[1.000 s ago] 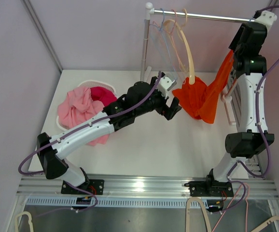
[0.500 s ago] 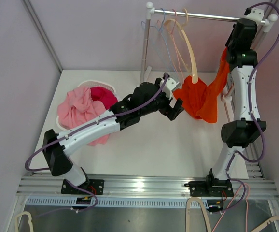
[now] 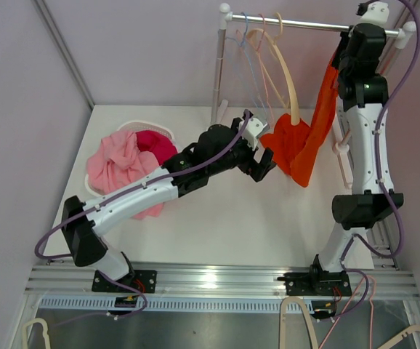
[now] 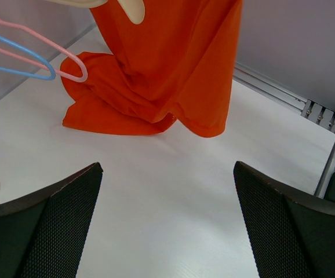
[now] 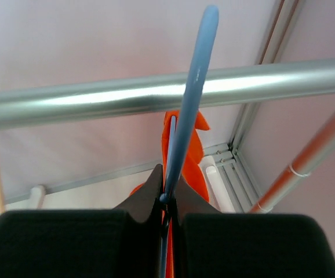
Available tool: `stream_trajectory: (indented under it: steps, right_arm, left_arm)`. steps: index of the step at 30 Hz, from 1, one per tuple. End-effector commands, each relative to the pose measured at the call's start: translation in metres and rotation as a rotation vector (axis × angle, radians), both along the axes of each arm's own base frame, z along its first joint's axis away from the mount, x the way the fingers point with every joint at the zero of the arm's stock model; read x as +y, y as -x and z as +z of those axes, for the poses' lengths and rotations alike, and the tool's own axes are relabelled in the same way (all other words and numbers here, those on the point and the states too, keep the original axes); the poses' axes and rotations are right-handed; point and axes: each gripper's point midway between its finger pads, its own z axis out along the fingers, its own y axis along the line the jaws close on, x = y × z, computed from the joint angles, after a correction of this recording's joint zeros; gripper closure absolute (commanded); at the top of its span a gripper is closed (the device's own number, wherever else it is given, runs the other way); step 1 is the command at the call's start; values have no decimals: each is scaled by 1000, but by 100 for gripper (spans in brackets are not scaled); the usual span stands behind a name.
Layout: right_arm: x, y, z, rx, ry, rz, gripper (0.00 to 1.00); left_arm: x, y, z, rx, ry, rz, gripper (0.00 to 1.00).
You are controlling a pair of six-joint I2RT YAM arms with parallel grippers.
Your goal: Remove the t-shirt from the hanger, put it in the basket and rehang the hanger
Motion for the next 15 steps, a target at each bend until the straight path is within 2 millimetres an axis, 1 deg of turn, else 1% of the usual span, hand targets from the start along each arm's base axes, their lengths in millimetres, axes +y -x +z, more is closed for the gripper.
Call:
stream_trajectory:
  steps: [1,2,3,4,5,6,7,8,9,10,11,12,13,14,15]
  right_arm:
    - [12,65,81,-180,-33,84,100]
    - [11,70,76,-164,-46,80,100]
    - [10,81,67,-145,-87,63,100]
    - [10,88,60,-127,-110,56,100]
    - [9,95,46,-80,-137,41,100]
    - [7,108,31,-42,-163,21,100]
    - [7,114,19,-22,-217,-1,100]
    - [6,124,4,15,-240,-24,100]
    - [5,132,-8,33,-266,-44,100]
    - [3,147,-27,47,-318,-79,100]
    - [4,155,-35,50,-339,-88,100]
    - [2,163,-43,49,-365,-106,100]
    - [2,174,-54,44,-402,-123,100]
    - [4,178,-59,47,-413,-114,100]
    - [5,180,-62,51,-420,-109,100]
  left_arm:
    - [7,15,40,-40,107,-31,0]
    - [6,18,33,-30,99,-44,0]
    - [7,20,31,-26,101,-51,0]
    - [7,24,32,-20,112,-60,0]
    - [9,29,29,-22,125,-76,0]
    - [7,39,30,-23,139,-112,1]
    - [7,44,32,-27,151,-127,1]
    - [8,52,23,-16,141,-141,0]
    - [4,63,22,-16,140,-164,1]
    - [2,69,15,-17,122,-169,0]
    - [0,78,1,-13,93,-177,1]
    - [-12,104,2,-40,100,-226,1]
    - [-14,110,-12,-85,59,-212,0]
    - [-15,122,-33,-126,7,-217,0]
    - [-27,153,-21,-192,64,-262,0]
